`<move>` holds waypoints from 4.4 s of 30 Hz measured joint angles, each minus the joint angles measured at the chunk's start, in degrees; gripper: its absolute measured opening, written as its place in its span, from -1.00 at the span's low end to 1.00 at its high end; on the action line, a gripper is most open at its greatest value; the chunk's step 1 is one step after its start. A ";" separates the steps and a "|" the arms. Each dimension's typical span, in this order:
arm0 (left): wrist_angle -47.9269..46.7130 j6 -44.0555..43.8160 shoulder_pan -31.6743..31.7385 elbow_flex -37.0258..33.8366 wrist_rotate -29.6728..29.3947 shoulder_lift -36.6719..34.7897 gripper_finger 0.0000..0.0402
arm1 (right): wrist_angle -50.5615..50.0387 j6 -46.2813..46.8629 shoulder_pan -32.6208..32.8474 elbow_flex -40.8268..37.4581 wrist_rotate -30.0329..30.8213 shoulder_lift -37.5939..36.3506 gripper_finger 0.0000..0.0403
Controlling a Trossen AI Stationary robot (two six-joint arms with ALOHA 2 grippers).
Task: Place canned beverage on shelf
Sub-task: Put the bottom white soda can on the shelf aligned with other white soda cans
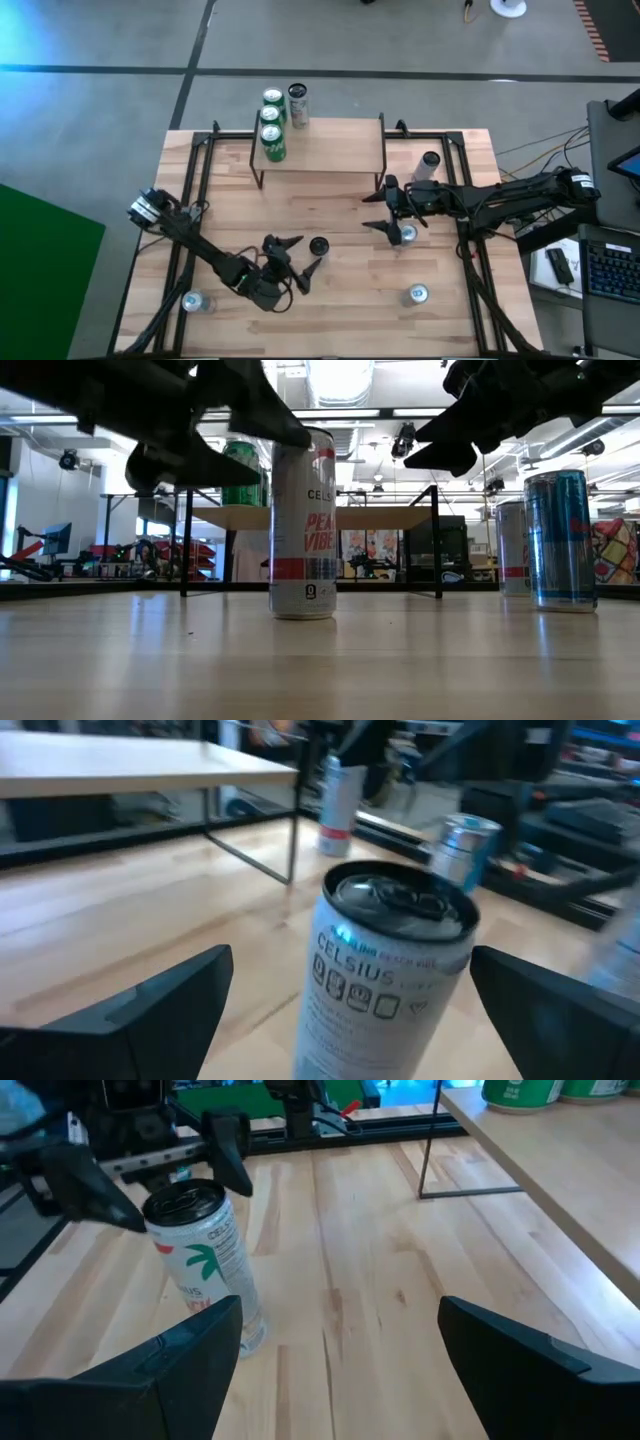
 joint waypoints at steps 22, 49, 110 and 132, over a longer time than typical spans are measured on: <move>-16.13 0.14 0.05 20.80 -13.53 12.80 0.87 | -2.02 2.09 0.00 0.04 1.06 -0.02 0.62; -16.69 2.17 5.66 17.00 1.01 12.07 0.19 | 1.47 -3.45 1.34 0.00 -1.20 4.24 0.62; 30.34 31.08 9.73 -11.68 46.21 2.18 0.28 | 26.75 -12.25 10.40 17.64 -17.91 38.95 0.71; 30.06 31.05 9.75 -11.71 45.59 2.20 0.28 | 26.58 -13.78 12.22 17.57 -13.29 38.82 0.62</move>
